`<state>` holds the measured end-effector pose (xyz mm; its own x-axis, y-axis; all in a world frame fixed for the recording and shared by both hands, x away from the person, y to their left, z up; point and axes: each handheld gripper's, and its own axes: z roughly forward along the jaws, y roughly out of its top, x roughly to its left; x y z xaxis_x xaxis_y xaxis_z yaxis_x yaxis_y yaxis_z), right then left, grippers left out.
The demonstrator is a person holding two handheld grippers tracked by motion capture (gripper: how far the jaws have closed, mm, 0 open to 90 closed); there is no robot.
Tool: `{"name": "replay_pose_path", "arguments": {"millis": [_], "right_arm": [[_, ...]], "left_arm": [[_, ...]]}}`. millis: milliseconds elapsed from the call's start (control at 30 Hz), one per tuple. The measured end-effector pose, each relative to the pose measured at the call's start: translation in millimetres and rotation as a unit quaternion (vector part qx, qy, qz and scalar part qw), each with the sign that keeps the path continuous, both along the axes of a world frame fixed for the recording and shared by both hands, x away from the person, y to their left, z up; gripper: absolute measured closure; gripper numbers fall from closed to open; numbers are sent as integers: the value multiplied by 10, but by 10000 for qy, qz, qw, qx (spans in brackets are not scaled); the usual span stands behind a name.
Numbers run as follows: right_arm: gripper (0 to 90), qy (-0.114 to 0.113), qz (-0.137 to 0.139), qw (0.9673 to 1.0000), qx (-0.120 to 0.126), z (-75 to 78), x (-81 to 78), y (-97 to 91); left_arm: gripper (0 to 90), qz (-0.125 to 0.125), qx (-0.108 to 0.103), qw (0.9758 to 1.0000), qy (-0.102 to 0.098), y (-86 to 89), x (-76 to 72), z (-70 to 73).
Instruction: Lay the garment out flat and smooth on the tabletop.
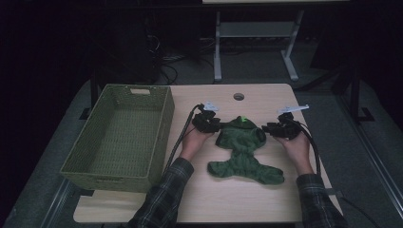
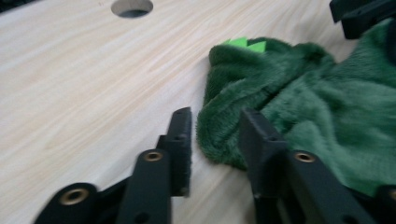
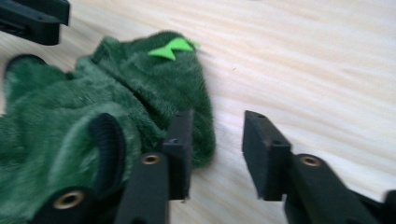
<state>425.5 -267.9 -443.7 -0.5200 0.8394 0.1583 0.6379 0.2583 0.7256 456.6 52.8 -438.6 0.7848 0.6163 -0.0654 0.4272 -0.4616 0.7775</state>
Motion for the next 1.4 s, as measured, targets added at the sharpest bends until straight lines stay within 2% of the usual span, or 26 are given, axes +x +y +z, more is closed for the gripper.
{"name": "replay_pose_path", "arguments": {"millis": [100,233,267,367,400,433,467,500,533,567,600,633,667,700,733,800,833,900,933,1000,1067,1100,1133,1267,1367,1400], "right_arm": [[524,-92,-67,9999,-11,127,-79,-62],[483,-196,-74,9998,-31,238,-213,-87],[472,-226,-58,9997,-21,261,-255,-90],[458,-213,-52,9998,14,294,-317,-87],[444,-194,13,9998,57,336,-385,-69],[444,-194,13,9998,57,336,-385,-69],[442,-214,30,9997,61,351,-409,-58],[442,-331,70,9994,37,385,-490,-34],[440,-324,94,9994,34,389,-510,-29],[440,-324,94,9994,34,389,-510,-29],[440,-350,127,9993,11,388,-574,-16],[439,-318,134,9994,58,389,-594,-10],[436,-291,175,9994,96,389,-616,-8],[436,-291,175,9994,96,389,-616,-8],[436,-369,195,9990,131,389,-684,9],[434,-336,231,9991,149,372,-729,20],[431,-288,270,9991,166,354,-754,27],[434,-331,287,9989,185,327,-817,45],[433,-352,309,9988,155,315,-837,52],[432,-249,349,9990,91,285,-883,81],[433,-276,375,9989,95,271,-907,88],[434,-300,381,9988,110,260,-926,95],[434,-217,443,9987,138,233,-970,124],[454,-231,567,9980,150,202,-1063,206],[481,-193,732,9970,151,175,-1114,273],[493,-168,881,9958,182,163,-1159,344]], "left_arm": [[560,-109,56,9999,-34,54,-86,89],[450,-197,159,9997,52,111,-183,149],[430,-227,234,9995,30,151,-266,173],[374,-247,275,9993,-9,212,-355,187],[359,-245,261,9994,-19,263,-423,187],[343,-245,261,9994,-19,263,-423,187],[325,-254,256,9993,-4,294,-476,184],[312,-261,265,9993,-4,315,-521,179],[300,-290,334,9990,-15,345,-603,159],[287,-290,334,9990,-15,345,-603,159],[271,-329,383,9987,4,361,-698,120],[257,-329,383,9987,4,361,-698,120],[242,-377,373,9986,60,379,-812,78],[225,-377,373,9986,60,379,-812,78],[203,-397,380,9985,63,402,-897,57],[175,-416,368,9985,25,442,-1005,38],[168,-416,368,9985,25,442,-1005,38],[146,-486,395,9980,-5,476,-1144,30],[143,-505,456,9977,-71,486,-1216,24],[133,-509,529,9972,-172,513,-1322,8],[133,-501,544,9970,-222,526,-1362,-2],[133,-486,538,9969,-289,541,-1411,-19],[133,-471,550,9968,-325,571,-1503,-51],[133,-448,663,9963,-307,617,-1637,-158],[133,-418,691,9963,-275,639,-1684,-211],[133,-404,698,9964,-260,649,-1724,-236]]}}
